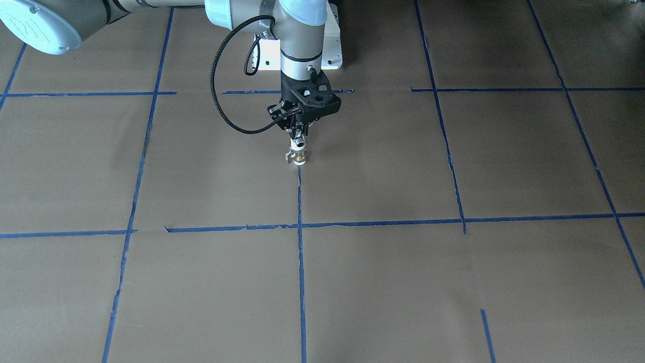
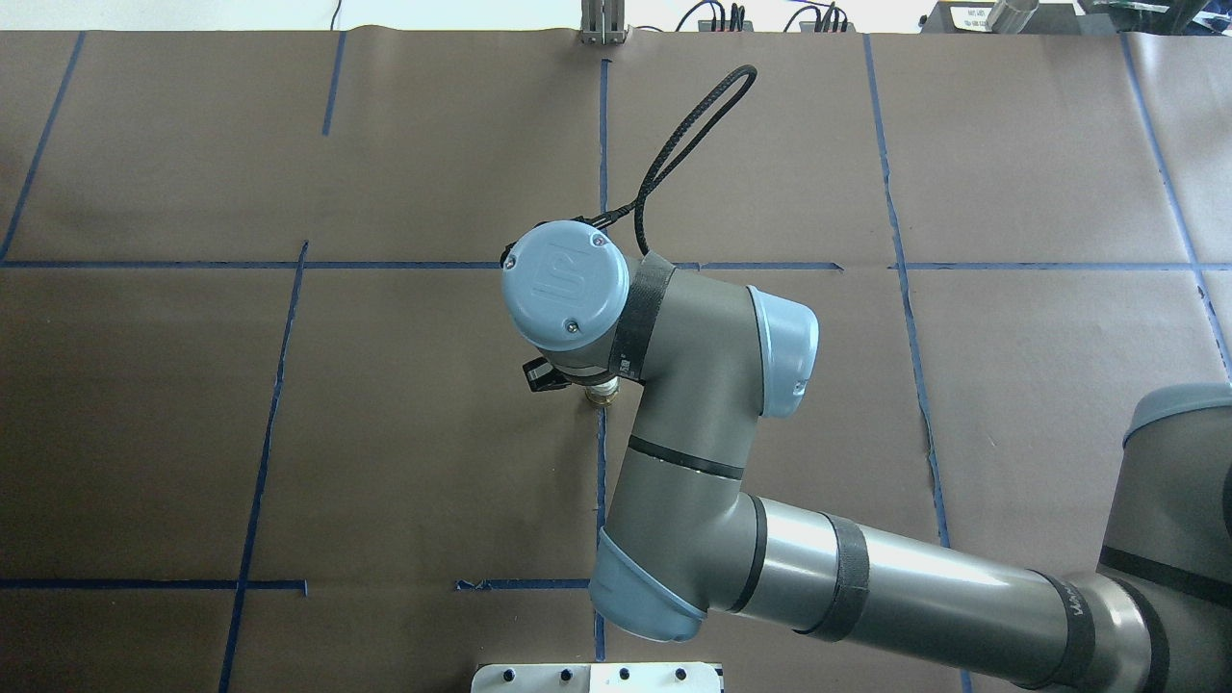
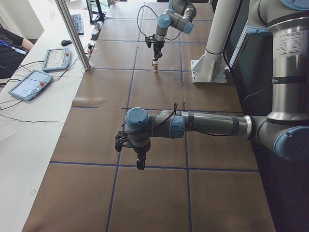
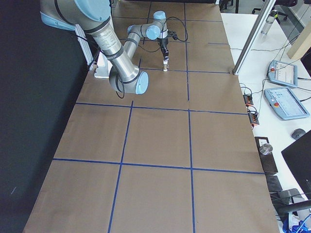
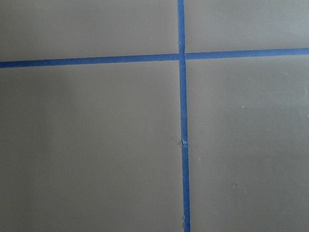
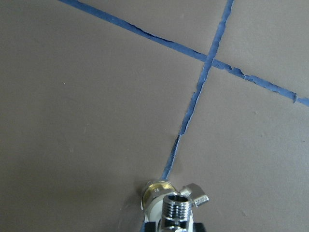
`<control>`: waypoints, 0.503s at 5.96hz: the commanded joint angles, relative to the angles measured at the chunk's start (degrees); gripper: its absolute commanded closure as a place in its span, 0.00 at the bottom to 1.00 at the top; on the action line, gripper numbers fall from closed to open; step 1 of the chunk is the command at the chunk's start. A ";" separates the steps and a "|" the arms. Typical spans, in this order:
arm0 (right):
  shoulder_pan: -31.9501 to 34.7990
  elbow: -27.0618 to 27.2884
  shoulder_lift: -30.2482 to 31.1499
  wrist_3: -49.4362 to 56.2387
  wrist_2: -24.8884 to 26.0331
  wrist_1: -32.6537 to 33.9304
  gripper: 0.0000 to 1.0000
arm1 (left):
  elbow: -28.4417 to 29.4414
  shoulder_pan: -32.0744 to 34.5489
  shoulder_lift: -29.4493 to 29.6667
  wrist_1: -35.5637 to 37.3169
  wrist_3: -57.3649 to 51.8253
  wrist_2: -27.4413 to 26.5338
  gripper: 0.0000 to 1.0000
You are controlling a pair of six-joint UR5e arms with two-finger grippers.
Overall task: Assemble PPR valve and pipe with both arms
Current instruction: 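Lower the chrome fitting with the right gripper onto the white fitting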
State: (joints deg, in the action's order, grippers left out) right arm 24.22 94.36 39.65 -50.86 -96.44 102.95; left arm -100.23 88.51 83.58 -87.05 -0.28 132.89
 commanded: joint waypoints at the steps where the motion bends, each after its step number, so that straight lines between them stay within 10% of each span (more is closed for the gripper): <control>1: -0.05 -0.14 -0.01 -0.56 0.02 -0.03 0.20 | -0.05 0.00 0.00 0.04 0.02 0.00 0.00; 3: 0.03 0.03 -0.09 -0.39 -0.24 -0.03 0.01 | -0.14 0.00 0.00 0.04 0.02 0.00 0.00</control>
State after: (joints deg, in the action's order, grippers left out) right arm 24.19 94.28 39.60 -51.30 -96.62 102.92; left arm -100.34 88.51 83.58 -87.06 -0.26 132.89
